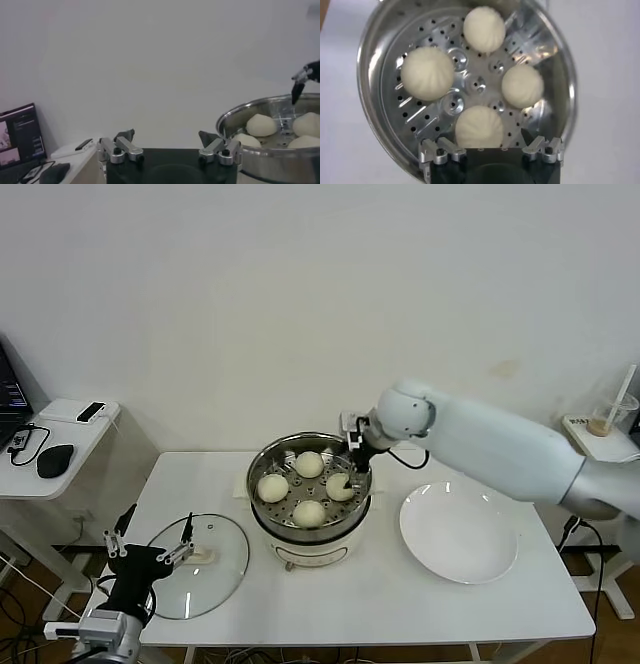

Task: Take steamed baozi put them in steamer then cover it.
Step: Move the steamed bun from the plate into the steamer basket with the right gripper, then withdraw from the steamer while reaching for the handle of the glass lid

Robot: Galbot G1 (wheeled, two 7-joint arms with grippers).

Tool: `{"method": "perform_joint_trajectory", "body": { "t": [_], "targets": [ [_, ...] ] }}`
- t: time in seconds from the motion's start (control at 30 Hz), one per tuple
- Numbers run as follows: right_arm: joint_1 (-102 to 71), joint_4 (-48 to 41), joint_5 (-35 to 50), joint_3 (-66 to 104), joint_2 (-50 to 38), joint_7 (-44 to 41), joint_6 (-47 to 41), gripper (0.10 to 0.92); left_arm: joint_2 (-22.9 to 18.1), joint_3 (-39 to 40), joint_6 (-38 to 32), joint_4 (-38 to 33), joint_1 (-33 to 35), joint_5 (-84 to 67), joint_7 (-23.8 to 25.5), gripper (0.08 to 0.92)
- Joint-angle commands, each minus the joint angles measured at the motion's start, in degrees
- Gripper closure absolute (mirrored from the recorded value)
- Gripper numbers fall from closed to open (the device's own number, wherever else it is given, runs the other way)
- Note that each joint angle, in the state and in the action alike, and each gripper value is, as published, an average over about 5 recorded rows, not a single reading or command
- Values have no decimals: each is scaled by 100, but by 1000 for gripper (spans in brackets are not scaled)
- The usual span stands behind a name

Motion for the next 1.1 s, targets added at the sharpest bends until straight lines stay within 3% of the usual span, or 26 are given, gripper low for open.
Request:
{"method": "perform_joint_trajectory", "body": {
  "t": [0.03, 0.17, 0.4, 0.6, 0.8, 1.1],
  "targets": [
    [-311, 975, 942, 817, -817, 1767, 176, 202, 18, -2, -17, 37, -17, -24, -5, 177],
    [-1656, 1660, 964, 1835, -1300, 3069, 617, 203, 34, 0, -44, 82, -41, -54, -23, 177],
    [-4559, 2430, 244, 4151, -1750, 4836, 2355, 203, 66, 130, -214, 173, -78, -169, -194, 177],
    [-6866, 2628, -84, 6543, -1181, 5081, 3716, 203, 17, 190, -310, 320, -98, -145, -157, 177],
    [-8650, 2721, -33, 8717, -131, 4731, 4501, 203, 43, 261, -535, 546, -178, 259, -30, 177],
    [-10724, 2934, -37, 10244, 1010, 4441, 4881, 203, 564, 328, -1176, 1673, -247, 3183, 173, 177]
  ]
}}
